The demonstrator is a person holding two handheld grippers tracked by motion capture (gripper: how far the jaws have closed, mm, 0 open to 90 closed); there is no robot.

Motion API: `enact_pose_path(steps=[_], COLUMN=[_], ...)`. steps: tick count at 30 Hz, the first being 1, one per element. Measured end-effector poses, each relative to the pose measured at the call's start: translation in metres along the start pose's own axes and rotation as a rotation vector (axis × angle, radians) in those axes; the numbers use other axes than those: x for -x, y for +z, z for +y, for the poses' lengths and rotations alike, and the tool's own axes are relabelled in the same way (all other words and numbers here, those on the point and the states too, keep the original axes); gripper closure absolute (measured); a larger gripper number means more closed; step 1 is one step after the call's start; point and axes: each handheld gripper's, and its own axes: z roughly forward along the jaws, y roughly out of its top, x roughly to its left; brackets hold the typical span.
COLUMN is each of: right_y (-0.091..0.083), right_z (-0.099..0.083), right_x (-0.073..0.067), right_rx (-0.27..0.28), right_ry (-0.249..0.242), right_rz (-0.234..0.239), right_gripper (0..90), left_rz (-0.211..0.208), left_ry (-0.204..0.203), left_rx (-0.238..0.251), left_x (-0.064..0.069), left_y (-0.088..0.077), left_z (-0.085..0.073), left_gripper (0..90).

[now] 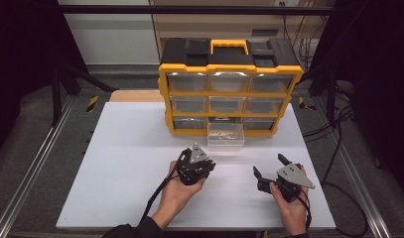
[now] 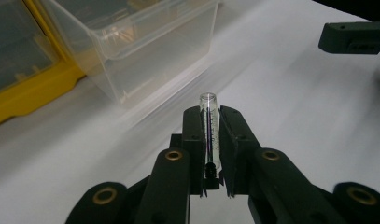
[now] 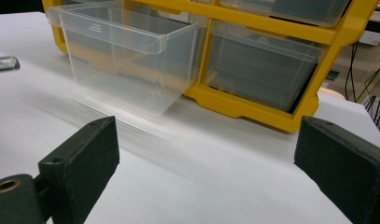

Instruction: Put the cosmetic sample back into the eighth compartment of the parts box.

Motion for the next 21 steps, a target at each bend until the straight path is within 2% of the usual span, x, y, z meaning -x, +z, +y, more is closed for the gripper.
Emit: enact_pose_path(steps=[9,21], right_y=[0.000,0.000], right_z=[0.000,0.000], right_x=[-0.001,-0.001], right_rx=[0.000,-0.002], right_ry=[0.000,0.006], right_rz=[0.006,0.016], right_gripper=[7.2,7.7], left_rz=[0.005,0.000], left_ry=[0.048,0.062], left_rx=[0.012,0.046], left_x=[0.000,-0.009], left_y=[-0.011,-0.016], left_z=[0.023,0.055], left_gripper=[80.5,80.5])
